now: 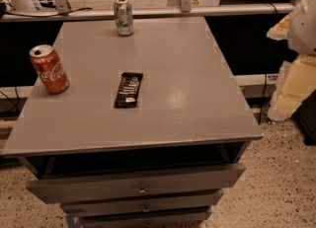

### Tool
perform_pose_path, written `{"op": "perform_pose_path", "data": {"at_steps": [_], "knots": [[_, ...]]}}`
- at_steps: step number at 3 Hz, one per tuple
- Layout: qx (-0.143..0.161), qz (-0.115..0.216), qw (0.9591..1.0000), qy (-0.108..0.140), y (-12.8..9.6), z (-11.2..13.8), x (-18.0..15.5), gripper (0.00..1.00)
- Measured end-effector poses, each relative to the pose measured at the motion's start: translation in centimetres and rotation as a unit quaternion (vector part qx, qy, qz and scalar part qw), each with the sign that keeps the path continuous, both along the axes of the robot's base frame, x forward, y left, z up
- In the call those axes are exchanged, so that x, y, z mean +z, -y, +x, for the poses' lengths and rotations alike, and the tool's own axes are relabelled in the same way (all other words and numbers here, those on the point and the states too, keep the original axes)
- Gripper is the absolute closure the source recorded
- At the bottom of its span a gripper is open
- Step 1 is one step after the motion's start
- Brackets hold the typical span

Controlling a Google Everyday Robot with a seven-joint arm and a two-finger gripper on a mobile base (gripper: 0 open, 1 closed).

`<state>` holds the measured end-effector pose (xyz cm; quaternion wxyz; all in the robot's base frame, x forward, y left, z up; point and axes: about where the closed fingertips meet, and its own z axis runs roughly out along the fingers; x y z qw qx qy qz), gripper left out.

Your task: Pick rxbar chocolate

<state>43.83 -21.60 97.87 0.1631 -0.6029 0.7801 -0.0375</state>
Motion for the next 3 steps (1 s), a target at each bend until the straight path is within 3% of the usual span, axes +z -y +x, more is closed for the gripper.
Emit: {"op": "perform_pose_path", "data": {"at_steps": [2,3], "knots": [[0.005,0.019,0.9998,0.004,-1.1,1.3,-0.5,0.00],[0.023,0.060,0.9980,0.004,-5.5,4.1,-2.7,0.00]]}}
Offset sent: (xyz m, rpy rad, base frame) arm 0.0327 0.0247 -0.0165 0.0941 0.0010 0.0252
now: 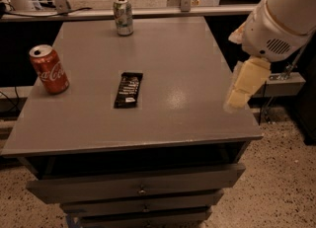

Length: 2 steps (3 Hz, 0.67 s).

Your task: Pick rxbar chocolate

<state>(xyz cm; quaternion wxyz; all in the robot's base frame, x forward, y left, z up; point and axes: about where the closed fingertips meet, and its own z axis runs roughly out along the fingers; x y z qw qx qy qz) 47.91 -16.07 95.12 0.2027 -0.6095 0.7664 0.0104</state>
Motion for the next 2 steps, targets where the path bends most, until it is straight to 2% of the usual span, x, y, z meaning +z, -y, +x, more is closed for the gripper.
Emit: {"op": "perform_pose_path", "data": {"at_steps": [1,2], "knots": [[0.011,0.059,0.9982,0.003,-5.5,2.9,-1.9,0.00],[0.018,0.133,0.9910,0.001,-11.4,4.8,-3.6,0.00]]}}
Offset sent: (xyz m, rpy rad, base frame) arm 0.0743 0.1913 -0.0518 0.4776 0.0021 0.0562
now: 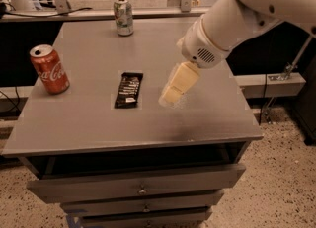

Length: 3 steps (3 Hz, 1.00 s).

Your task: Pick rxbar chocolate

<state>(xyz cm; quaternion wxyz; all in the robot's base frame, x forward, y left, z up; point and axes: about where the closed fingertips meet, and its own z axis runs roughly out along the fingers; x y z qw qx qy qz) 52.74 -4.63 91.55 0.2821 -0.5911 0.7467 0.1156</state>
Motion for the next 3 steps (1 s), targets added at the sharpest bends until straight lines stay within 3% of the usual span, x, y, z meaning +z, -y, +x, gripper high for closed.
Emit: {"op": "perform_pose_path", "data": {"at_steps": [1,2,3], "knots": [[0.019,0.067,0.9976,0.000,-6.1,0.7,-1.2,0.00],[0.041,0.104,0.9937,0.003,-10.5,1.3,-3.2,0.00],[0.057,0.119,0.9912,0.009,-13.0,2.5,-5.2,0.00]]}}
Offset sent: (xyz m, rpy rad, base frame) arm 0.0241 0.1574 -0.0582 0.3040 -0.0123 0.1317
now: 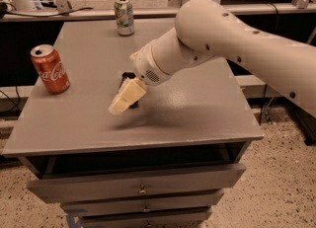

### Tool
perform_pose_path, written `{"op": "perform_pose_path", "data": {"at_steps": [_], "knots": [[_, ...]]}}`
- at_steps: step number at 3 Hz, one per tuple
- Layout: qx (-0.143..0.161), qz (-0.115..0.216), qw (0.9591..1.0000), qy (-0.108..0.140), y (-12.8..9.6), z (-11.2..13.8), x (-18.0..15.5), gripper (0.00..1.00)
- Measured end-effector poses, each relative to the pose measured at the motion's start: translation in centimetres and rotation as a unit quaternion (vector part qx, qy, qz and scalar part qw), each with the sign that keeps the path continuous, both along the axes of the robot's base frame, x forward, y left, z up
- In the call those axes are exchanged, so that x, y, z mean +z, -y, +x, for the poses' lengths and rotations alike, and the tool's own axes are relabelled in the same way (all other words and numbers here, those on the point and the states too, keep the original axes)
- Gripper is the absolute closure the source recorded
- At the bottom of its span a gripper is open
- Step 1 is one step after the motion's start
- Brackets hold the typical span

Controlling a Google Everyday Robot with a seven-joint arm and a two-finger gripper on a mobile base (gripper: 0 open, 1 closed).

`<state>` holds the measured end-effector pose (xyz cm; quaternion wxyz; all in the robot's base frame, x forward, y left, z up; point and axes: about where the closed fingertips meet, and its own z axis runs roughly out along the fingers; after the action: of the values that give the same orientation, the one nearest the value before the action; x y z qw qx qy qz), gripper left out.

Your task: Pick rxbar chocolate

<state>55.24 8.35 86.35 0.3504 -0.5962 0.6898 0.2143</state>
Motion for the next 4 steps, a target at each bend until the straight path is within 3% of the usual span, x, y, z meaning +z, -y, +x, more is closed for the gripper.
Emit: {"op": "perform_pose_path", "data": {"at_steps": [2,4], "knots": [[0.011,0.002,0.9999,0.009,-0.8,2.5,-3.2,0.00],[0.011,-0.001,0.9999,0.009,-0.4,3.8,-4.1,0.41]]}}
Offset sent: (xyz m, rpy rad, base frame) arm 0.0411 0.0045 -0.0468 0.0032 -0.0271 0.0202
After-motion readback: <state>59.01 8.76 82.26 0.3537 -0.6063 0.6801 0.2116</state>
